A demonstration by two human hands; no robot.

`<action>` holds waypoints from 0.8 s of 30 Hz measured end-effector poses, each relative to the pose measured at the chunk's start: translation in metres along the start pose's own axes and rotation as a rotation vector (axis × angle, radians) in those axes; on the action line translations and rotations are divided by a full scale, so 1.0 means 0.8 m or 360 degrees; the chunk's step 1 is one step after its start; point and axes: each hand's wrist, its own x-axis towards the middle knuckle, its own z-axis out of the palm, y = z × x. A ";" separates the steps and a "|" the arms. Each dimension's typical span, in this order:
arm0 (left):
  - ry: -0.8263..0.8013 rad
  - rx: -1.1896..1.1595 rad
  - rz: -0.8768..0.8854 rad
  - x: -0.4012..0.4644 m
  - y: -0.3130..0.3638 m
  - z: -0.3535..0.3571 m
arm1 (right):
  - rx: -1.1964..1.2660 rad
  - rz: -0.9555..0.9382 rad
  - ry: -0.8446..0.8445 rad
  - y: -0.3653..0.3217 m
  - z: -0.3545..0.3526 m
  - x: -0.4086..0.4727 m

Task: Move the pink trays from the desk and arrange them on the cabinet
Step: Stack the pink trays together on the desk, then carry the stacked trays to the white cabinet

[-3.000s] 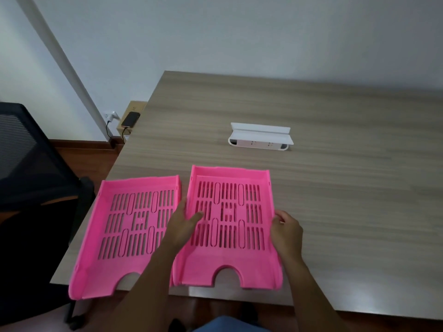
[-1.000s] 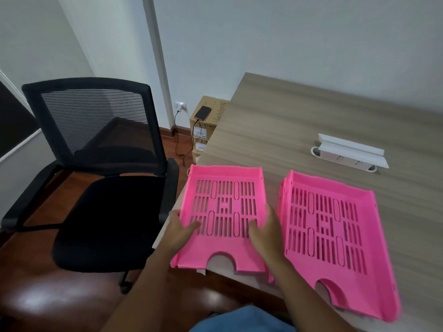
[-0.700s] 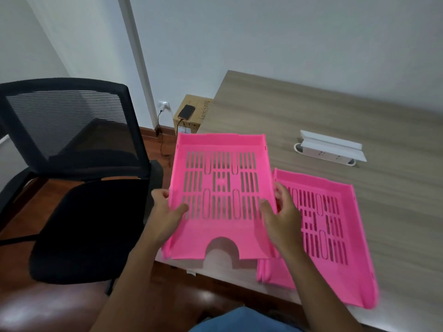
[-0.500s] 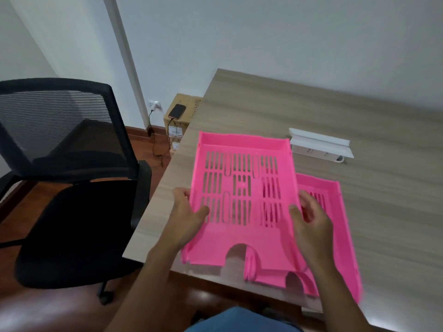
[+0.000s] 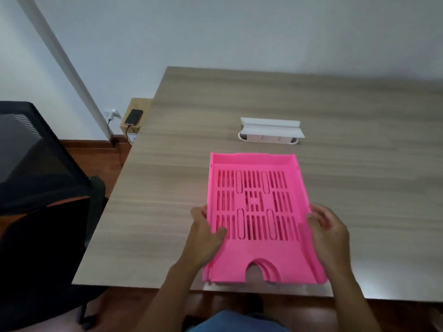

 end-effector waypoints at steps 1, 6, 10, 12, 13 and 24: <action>-0.0002 0.0014 -0.0025 0.000 -0.002 0.004 | 0.0004 0.0022 -0.0003 0.004 -0.001 0.001; 0.0019 0.0051 -0.0084 -0.001 -0.001 0.007 | 0.0027 0.0032 -0.0058 0.016 0.001 0.002; -0.0012 0.0101 -0.0138 0.003 0.003 0.003 | 0.0040 0.0014 -0.0102 0.019 0.004 0.006; -0.0052 0.0147 -0.0149 0.003 0.003 0.002 | 0.0059 0.0012 -0.0111 0.019 0.004 0.008; -0.0054 0.0154 -0.0144 0.002 0.002 0.003 | 0.0082 0.0012 -0.0118 0.019 0.003 0.009; 0.0026 -0.0421 -0.0334 0.017 -0.017 0.003 | 0.0282 0.0333 -0.0403 0.055 0.005 0.045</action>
